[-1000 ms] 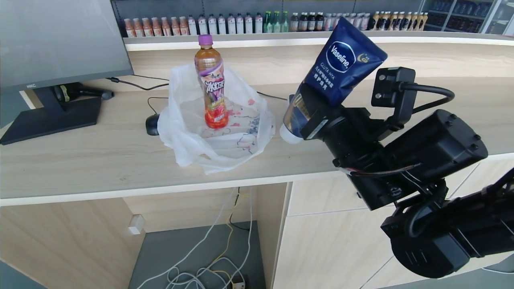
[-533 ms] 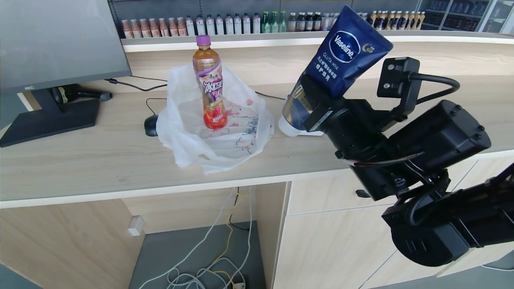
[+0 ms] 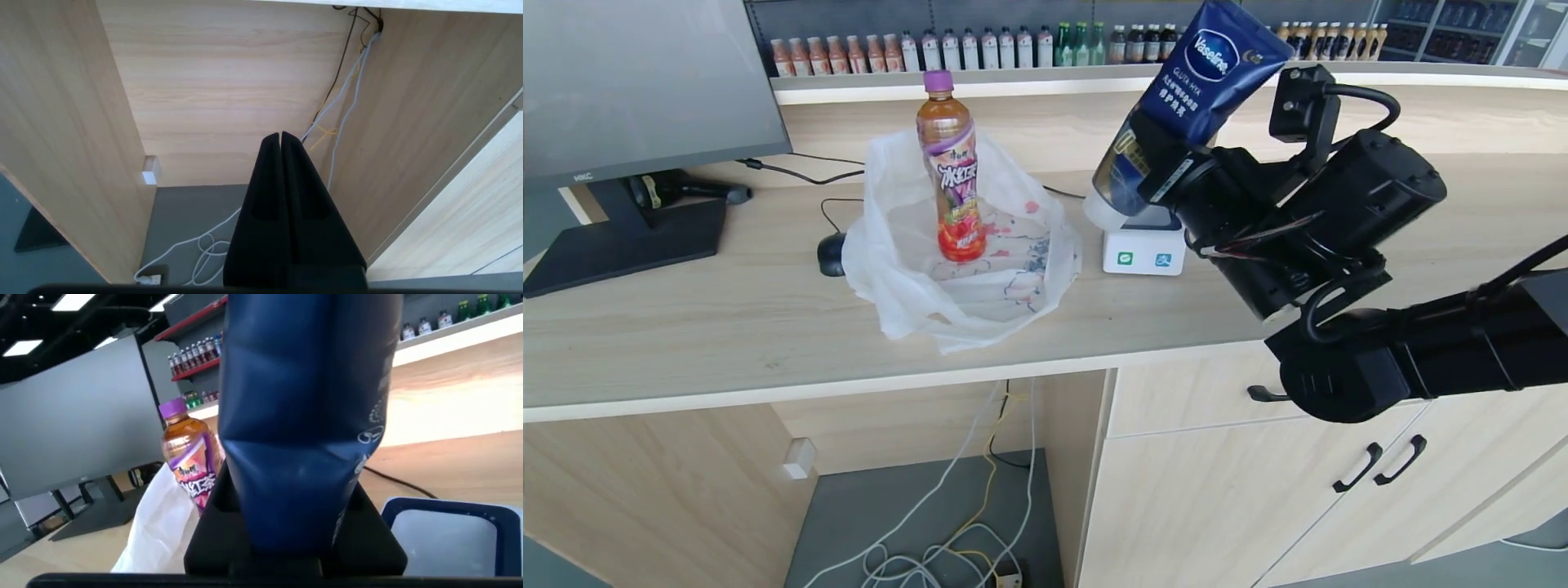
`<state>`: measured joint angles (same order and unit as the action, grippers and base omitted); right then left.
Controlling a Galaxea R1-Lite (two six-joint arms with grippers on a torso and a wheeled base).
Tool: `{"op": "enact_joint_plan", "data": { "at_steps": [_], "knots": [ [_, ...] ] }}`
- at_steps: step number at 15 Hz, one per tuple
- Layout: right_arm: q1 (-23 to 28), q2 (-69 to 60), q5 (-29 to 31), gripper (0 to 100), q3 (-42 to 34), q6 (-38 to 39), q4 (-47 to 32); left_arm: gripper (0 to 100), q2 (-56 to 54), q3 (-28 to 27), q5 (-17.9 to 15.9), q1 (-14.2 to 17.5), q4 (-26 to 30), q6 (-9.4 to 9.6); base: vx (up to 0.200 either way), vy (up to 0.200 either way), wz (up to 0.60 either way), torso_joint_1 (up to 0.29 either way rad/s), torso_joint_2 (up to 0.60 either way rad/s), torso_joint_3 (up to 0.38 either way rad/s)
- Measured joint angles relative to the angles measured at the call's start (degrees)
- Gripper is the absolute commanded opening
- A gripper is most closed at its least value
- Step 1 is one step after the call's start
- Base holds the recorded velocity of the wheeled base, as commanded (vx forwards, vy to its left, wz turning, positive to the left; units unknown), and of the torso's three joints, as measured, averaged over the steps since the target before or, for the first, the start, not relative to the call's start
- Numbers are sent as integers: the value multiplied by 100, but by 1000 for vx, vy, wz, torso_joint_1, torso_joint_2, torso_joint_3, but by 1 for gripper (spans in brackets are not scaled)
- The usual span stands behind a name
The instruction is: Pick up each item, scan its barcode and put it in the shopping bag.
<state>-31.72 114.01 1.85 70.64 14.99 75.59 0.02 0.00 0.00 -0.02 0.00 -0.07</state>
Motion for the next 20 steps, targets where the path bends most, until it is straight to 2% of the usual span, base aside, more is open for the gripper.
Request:
{"op": "enact_joint_plan", "data": {
  "at_steps": [7, 11, 18, 20],
  "knots": [
    [293, 496, -568, 0, 714, 703, -429, 0, 0, 0, 0, 2, 0, 0, 0, 0, 0, 0, 0, 0],
    [435, 562, -568, 0, 1012, 1046, -772, 0, 0, 0, 0, 2, 0, 0, 0, 0, 0, 0, 0, 0],
    [538, 807, -541, 0, 1301, 1412, -788, 0, 0, 0, 0, 2, 0, 0, 0, 0, 0, 0, 0, 0],
    [575, 862, -494, 0, 1323, 1782, -789, 0, 0, 0, 0, 2, 0, 0, 0, 0, 0, 0, 0, 0]
  ]
}}
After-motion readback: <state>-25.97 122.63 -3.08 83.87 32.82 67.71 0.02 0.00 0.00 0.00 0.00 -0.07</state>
